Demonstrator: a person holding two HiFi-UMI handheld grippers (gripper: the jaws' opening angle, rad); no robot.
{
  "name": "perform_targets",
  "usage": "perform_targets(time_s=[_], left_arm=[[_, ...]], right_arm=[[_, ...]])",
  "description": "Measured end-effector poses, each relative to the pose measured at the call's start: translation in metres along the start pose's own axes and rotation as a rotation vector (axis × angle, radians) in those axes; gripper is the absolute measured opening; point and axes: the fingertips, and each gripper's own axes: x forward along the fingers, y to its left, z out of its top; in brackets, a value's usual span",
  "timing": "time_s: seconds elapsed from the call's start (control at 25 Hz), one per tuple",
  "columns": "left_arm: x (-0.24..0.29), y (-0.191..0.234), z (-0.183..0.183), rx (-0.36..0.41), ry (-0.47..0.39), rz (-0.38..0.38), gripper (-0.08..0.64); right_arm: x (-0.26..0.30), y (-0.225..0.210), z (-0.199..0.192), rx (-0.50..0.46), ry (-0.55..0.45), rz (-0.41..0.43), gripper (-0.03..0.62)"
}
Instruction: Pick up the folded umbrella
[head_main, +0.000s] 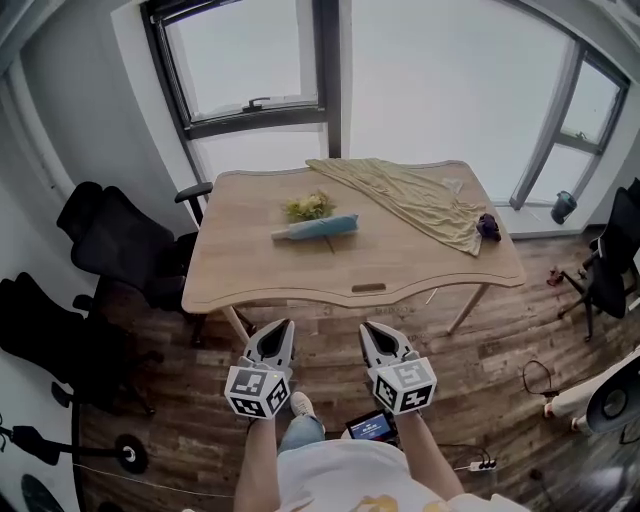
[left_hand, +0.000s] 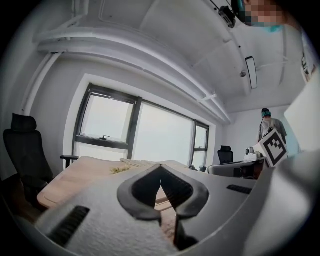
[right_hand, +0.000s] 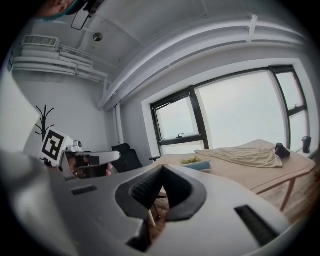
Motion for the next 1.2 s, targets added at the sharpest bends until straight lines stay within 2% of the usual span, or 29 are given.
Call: perform_targets(time_s=[0.12, 0.36, 0.48, 0.56, 0.64, 0.8, 1.0, 1.2], left_arm=[[-0.001, 0.0, -0.003, -0.056, -0.016, -0.006, 0.009], [0.021, 0.018, -0.014, -0.065, 0.004, 0.014, 0.009], [0.045, 0.025, -0.014, -0.095, -0.006, -0.041, 0.009], [0.067, 0.03, -0.014, -0.13, -0.013, -0.09, 0.009], [0.095, 0.042, -0.014, -0.14, -0.008, -0.094, 0.009], [0.157, 0.079, -0.012, -0.101, 0.042, -0.067, 0.009], [0.229, 0.124, -0.002, -0.082, 0.078, -0.101, 0.009], [0.29, 0.174, 0.001, -0.075, 0.113, -0.109, 0.009]], right_arm=[[-0.002, -0.007, -0.002, -0.008, 0.007, -0.005, 0.011], [0.021, -0.018, -0.007, -0.011, 0.014, 0.021, 0.011], [0.043, -0.032, -0.01, -0.017, 0.028, 0.01, 0.011], [0.06, -0.048, -0.01, -0.012, 0.043, -0.008, 0.011], [0.081, -0.067, -0.007, -0.014, 0.058, -0.026, 0.011], [0.134, -0.097, 0.007, -0.017, 0.066, -0.037, 0.011], [0.21, -0.125, 0.026, -0.025, 0.09, -0.054, 0.011], [0.281, -0.158, 0.037, 0.006, 0.11, -0.097, 0.011]])
